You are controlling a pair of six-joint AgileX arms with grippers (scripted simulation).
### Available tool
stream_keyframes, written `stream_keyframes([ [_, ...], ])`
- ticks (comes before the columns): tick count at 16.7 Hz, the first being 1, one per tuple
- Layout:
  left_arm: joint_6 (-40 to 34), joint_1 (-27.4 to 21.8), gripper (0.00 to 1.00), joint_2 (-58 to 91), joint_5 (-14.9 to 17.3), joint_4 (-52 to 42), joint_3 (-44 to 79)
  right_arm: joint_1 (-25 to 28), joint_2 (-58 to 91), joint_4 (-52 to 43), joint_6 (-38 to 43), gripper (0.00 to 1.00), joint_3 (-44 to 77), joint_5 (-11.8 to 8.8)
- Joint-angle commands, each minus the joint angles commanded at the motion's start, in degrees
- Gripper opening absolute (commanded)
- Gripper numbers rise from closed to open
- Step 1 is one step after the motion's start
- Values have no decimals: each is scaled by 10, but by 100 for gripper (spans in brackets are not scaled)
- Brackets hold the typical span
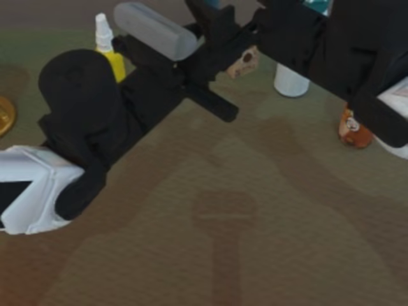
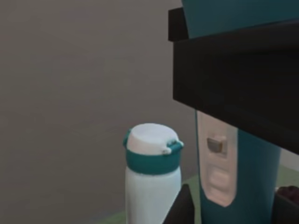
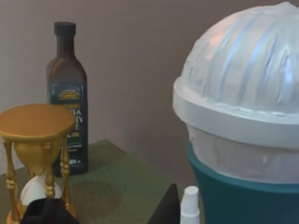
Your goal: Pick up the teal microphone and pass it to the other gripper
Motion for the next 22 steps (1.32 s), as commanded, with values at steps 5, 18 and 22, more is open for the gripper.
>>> stream_keyframes([
  [5, 0, 0, 0, 0, 0, 0, 0, 0, 0, 0, 0, 25, 0, 0],
  [18, 0, 0, 8, 0, 0, 0, 0, 0, 0, 0, 0, 0, 0, 0],
  [22, 0, 0, 38, 0, 0, 0, 0, 0, 0, 0, 0, 0, 0, 0],
])
